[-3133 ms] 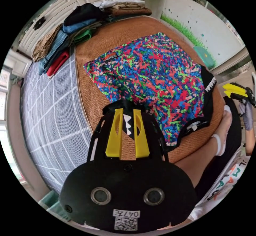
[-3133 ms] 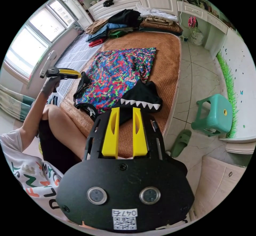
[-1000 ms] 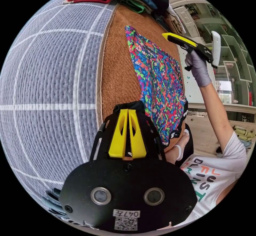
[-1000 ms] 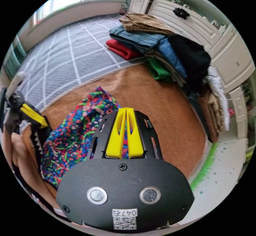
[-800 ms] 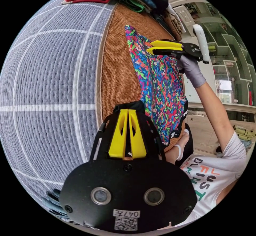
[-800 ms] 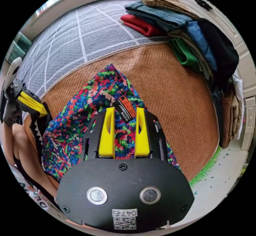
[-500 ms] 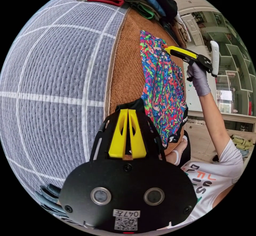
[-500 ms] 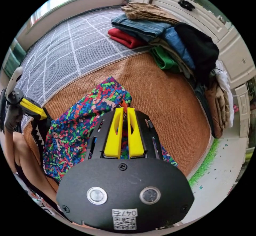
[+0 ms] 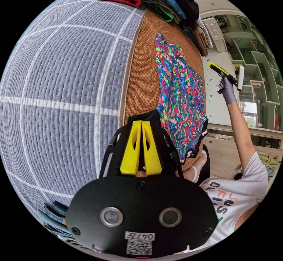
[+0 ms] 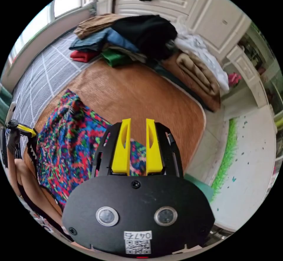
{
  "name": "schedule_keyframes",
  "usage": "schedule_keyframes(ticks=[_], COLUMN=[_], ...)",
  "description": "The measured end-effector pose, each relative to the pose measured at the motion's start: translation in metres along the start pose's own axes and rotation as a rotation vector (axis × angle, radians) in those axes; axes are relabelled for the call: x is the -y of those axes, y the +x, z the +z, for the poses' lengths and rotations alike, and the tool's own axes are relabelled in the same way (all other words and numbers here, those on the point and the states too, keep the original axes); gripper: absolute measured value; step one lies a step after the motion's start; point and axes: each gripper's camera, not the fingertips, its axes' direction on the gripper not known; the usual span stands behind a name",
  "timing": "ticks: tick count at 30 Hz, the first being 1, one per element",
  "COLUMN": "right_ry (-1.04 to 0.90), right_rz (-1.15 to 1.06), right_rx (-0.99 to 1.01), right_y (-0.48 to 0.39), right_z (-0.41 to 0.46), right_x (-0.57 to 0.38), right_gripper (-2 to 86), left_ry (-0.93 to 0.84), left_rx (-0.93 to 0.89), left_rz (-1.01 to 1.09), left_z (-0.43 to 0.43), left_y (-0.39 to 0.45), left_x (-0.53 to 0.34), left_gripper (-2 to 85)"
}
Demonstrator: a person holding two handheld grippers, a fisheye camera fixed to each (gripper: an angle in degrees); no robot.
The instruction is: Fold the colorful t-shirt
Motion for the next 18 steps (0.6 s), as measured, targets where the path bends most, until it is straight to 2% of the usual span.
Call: schedule_keyframes(ticks=[4, 9, 13, 18], right_ry=[-0.103, -0.154, -0.236, -0.164], right_rz=[-0.017, -0.111, -0.18, -0.142], right_rx=[0.114, 0.058, 0.02, -0.004], right_y=[0.032, 0.015, 0.006, 0.024], right_z=[0.019, 0.046, 0.066, 0.048], right_x=[-0.03, -0.037, -0.032, -0.039], right_gripper=[6.6, 5.5, 0.1, 0.0], left_ry=[-0.005, 0.0, 0.003, 0.0], left_rx=[0.011, 0.005, -0.005, -0.012], left_rz=[0.001, -0.005, -0.01, -0.019], left_z=[0.006, 0.009, 0.01, 0.01], left_y=[0.006, 0.009, 0.01, 0.013], left_x=[0.001, -0.002, -0.004, -0.005], left_gripper=[-1.0, -1.0, -1.0, -1.0])
